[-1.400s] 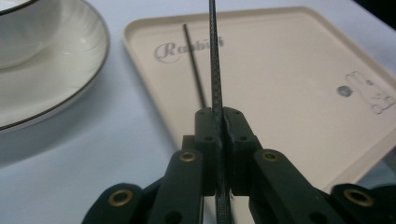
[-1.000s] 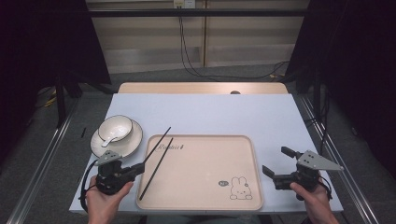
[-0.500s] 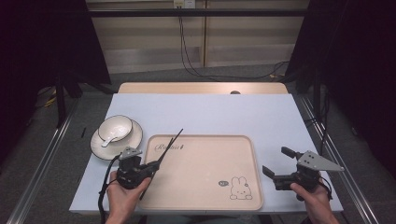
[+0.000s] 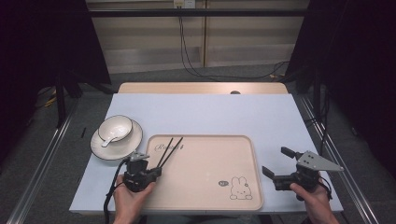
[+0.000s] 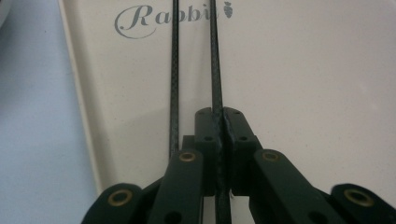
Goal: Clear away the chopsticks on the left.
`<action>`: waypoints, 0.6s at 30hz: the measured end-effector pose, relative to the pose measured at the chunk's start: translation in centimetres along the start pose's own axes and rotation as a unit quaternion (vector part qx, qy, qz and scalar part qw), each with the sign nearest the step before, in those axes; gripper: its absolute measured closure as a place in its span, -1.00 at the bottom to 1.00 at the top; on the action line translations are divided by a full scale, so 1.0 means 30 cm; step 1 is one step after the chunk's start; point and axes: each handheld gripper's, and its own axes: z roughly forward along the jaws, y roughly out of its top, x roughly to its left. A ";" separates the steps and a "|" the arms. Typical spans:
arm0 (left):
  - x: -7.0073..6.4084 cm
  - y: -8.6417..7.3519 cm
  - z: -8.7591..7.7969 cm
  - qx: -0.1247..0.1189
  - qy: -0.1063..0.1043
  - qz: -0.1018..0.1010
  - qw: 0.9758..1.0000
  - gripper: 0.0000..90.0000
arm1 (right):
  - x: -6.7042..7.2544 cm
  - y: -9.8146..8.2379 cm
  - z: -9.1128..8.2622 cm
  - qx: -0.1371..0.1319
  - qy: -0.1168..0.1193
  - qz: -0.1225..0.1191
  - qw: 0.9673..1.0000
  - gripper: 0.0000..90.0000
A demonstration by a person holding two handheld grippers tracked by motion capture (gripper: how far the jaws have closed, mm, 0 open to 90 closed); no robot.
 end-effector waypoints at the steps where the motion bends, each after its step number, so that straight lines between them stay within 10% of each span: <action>1: -0.001 0.000 0.002 0.000 0.002 -0.002 1.000 0.90 | 0.000 0.000 -0.001 0.001 0.001 0.000 1.000 -0.98; 18: -0.008 -0.017 0.014 0.024 0.029 0.012 0.999 0.89 | 0.002 -0.001 0.005 0.005 0.001 -0.001 1.000 -0.98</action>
